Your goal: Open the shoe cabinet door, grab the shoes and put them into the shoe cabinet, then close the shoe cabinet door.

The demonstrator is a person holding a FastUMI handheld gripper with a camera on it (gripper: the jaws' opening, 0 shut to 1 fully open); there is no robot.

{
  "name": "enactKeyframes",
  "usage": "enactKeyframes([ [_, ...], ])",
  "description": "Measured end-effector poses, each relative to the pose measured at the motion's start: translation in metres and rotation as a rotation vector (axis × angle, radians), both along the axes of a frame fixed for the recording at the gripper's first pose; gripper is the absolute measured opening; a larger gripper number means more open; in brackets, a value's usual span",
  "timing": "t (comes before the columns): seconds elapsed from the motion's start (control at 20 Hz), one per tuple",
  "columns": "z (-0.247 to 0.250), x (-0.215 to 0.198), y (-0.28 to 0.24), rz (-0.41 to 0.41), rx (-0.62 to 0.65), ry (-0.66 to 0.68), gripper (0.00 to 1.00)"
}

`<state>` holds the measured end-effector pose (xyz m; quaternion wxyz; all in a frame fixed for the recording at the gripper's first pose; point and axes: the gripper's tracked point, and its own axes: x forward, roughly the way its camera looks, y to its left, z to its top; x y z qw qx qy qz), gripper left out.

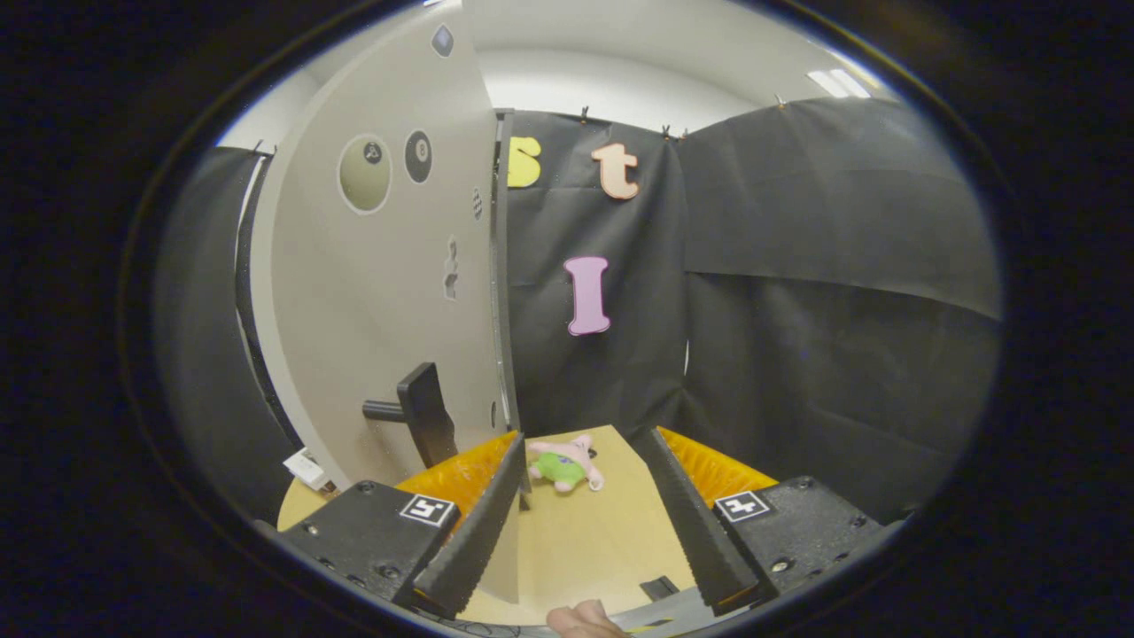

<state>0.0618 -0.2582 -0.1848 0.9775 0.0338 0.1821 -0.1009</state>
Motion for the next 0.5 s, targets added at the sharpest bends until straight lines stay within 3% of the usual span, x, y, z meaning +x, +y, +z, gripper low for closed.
enactKeyframes([
  [0.5,-0.011,0.034,0.119,0.222,0.009,0.015,0.93],
])
